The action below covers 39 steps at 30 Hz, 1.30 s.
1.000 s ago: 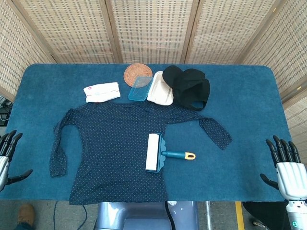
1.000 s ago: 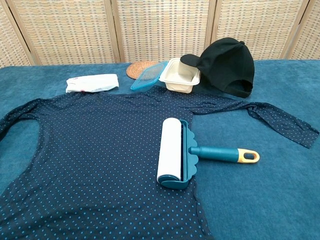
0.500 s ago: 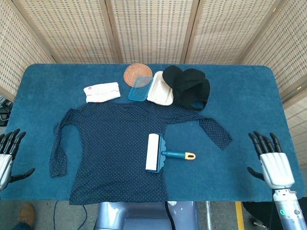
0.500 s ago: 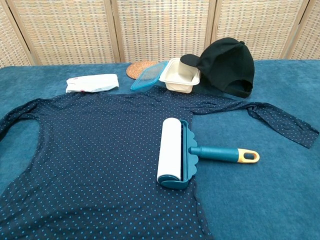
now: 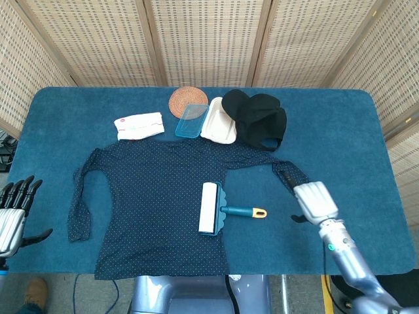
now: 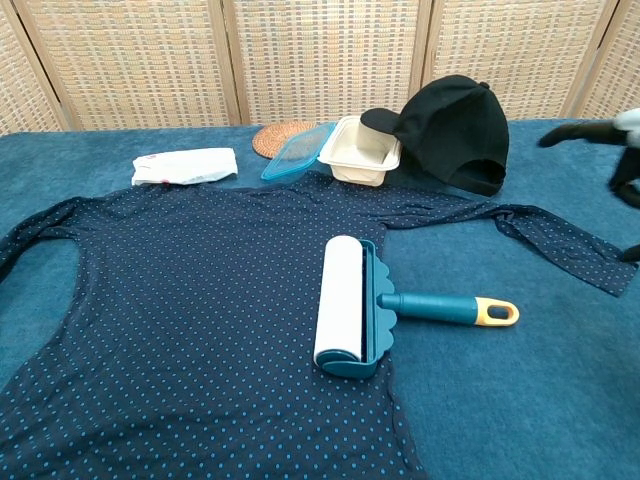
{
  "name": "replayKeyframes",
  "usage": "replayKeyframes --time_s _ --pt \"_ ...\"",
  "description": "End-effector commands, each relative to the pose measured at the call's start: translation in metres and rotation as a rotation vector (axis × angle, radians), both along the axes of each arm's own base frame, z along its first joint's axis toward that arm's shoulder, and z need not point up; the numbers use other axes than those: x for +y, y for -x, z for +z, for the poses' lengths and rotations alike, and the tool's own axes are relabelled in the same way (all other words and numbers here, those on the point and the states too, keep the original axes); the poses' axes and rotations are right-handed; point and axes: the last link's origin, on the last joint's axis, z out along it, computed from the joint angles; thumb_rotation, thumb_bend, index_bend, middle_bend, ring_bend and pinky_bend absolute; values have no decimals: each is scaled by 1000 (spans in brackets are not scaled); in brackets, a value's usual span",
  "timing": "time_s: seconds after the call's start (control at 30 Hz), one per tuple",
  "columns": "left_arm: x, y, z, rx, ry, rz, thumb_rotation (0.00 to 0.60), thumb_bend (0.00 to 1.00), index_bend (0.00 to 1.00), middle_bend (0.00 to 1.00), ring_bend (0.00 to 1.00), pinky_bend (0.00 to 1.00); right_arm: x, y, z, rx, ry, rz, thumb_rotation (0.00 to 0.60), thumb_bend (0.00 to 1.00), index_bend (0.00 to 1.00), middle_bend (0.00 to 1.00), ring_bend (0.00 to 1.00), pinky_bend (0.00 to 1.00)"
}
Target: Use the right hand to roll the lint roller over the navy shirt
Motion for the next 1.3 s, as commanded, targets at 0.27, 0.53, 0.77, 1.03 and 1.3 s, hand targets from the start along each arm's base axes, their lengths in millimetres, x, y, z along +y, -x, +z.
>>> replayKeyframes --time_s 0.27,0.53,0.77,1.03,1.3 --pt "6 5 -3 10 8 28 600 0 0 0 0 0 -8 -69 -83 -22 -110 -75 600 17 71 992 1000 1000" --pt "7 6 -4 14 11 31 600 0 0 0 0 0 -11 -75 -106 7 -95 -117 600 149 213 997 1000 1000" --pt "8 6 -4 13 11 35 600 0 0 0 0 0 -11 -68 -120 28 -86 -125 600 260 342 999 1000 1000" --pt "8 6 -5 14 16 34 600 0 0 0 0 0 -9 -67 -136 48 -74 -90 600 331 409 1000 1000 1000" --pt "9 7 -4 12 12 39 600 0 0 0 0 0 -8 -64 -150 73 -78 -82 600 388 426 1000 1000 1000"
